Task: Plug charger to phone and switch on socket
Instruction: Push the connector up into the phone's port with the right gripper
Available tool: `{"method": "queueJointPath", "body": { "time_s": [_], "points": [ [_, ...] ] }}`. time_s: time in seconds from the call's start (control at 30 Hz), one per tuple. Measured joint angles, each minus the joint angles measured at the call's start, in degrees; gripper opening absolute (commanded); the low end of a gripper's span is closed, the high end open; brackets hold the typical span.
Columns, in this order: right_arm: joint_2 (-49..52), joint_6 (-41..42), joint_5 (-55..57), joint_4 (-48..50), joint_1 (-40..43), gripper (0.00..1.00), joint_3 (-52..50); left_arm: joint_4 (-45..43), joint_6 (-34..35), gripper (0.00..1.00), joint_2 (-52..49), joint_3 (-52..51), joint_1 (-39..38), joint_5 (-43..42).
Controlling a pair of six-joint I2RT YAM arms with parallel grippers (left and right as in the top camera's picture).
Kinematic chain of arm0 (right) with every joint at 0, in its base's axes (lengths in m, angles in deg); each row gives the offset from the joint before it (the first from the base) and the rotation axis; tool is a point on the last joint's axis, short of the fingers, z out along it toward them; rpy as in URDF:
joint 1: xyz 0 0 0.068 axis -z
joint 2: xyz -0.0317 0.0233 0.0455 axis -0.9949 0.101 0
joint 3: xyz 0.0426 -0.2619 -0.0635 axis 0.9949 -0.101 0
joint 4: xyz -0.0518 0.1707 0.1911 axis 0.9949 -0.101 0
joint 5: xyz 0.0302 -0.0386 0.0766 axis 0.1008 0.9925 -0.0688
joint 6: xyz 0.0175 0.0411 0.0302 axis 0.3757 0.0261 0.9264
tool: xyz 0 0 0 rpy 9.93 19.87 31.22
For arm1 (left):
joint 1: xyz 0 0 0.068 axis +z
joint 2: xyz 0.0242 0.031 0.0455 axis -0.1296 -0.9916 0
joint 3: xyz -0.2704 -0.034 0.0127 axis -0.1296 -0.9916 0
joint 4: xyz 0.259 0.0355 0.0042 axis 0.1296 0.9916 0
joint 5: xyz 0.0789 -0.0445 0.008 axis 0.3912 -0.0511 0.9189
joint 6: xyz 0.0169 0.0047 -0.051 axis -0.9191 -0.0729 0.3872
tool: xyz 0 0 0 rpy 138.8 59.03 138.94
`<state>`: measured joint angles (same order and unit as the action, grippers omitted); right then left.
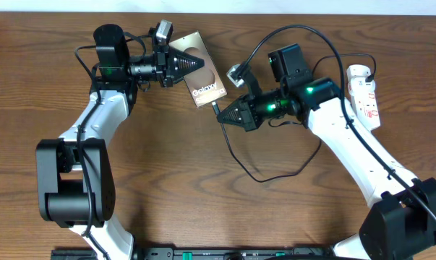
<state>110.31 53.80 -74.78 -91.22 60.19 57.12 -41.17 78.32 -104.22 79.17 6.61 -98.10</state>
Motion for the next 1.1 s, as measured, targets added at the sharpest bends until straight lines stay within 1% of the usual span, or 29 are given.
{"method": "queueJointPath", "body": {
  "time_s": [1.1],
  "points": [
    [0.0, 2.6, 1.7, 1.0, -0.2, 0.01, 0.0, -0.1, -0.7, 0.07, 0.0, 0.0, 0.0, 0.2]
  ]
}}
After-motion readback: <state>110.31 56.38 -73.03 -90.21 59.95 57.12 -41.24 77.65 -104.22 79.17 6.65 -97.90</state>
